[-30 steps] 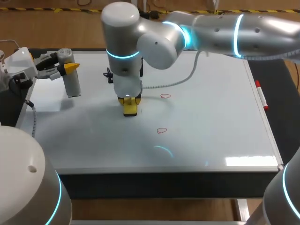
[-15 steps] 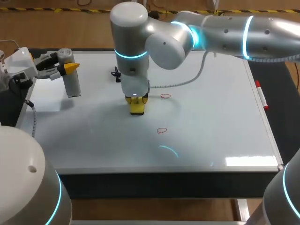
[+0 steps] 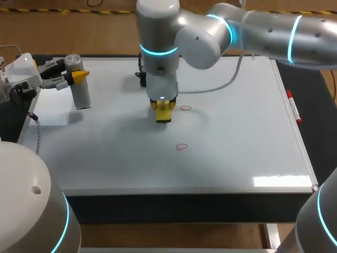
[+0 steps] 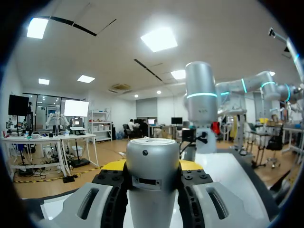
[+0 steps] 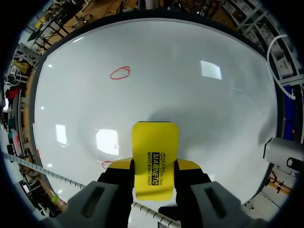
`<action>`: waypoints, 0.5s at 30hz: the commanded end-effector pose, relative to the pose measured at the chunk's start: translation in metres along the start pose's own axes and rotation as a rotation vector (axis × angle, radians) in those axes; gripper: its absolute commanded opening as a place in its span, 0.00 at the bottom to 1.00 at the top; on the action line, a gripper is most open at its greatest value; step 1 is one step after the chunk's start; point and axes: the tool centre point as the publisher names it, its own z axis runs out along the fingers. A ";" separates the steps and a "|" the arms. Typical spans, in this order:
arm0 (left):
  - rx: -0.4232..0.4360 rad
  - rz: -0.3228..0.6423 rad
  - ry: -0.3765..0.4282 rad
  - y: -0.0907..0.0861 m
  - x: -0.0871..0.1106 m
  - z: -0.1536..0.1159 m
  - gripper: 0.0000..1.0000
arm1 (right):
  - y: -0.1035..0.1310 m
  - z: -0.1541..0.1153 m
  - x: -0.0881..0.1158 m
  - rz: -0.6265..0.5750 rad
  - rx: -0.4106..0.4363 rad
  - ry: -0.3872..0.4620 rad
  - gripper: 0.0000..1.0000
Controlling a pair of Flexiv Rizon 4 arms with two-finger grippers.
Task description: Pick up the inspection probe, press it on each red-marked spot on the whiteboard one by one, put down the probe, pick up the eraser, and wipe off all the red marks.
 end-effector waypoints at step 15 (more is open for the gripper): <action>0.000 0.001 -0.001 -0.001 0.000 0.000 0.00 | -0.041 -0.026 0.143 0.258 0.019 -0.025 0.00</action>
